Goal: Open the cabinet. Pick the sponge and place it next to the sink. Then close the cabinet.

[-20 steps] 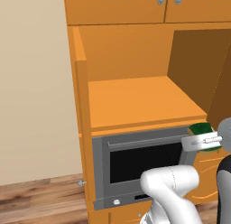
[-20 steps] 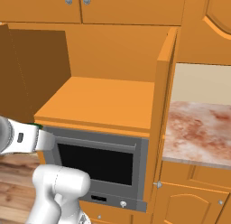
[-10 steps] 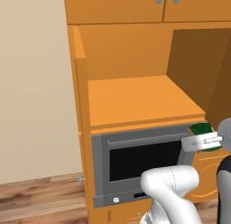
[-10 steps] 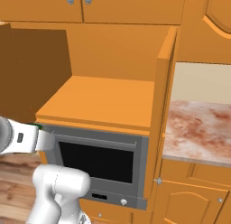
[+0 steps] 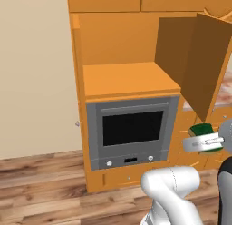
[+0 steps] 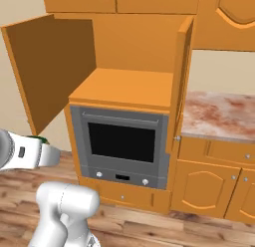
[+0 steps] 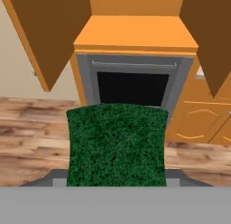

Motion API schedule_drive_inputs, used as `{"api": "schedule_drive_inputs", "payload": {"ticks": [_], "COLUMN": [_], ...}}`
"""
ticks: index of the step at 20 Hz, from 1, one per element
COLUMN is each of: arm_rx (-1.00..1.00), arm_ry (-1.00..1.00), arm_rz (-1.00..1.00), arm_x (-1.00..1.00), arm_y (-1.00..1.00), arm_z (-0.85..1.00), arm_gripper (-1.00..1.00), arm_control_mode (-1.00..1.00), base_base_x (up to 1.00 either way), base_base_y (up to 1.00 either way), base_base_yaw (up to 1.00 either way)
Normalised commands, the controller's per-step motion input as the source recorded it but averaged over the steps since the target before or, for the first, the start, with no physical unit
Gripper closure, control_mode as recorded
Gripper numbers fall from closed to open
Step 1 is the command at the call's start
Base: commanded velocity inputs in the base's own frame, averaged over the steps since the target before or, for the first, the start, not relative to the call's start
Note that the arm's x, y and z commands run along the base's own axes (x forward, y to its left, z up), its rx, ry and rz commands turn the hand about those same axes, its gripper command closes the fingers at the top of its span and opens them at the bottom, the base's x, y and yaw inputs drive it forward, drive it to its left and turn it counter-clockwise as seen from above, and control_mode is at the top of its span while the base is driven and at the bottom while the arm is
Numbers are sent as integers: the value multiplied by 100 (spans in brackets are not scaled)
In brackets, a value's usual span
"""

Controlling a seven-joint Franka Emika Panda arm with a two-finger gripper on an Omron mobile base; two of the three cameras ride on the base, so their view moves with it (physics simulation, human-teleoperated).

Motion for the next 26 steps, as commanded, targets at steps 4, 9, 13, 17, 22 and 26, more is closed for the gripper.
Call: {"api": "schedule_drive_inputs", "payload": {"ticks": [4, 9, 13, 17, 22, 26], "arm_rx": [0, 0, 0, 0, 0, 0], "arm_ry": [0, 0, 0, 0, 0, 0], "arm_rz": [0, 0, 0, 0, 0, 0], "arm_x": [0, 0, 0, 0, 0, 0], "arm_y": [0, 0, 0, 0, 0, 0], "arm_z": [0, 0, 0, 0, 0, 0], "arm_gripper": [100, 100, 100, 100, 100, 100], "arm_control_mode": [100, 100, 100, 100, 100, 100], "base_base_x": [-67, -26, 0, 3, 0, 0], "base_base_y": [-14, -14, -29, -1, 0, 0], "base_base_yaw": [0, -2, -23, -50, -92, -100]}}
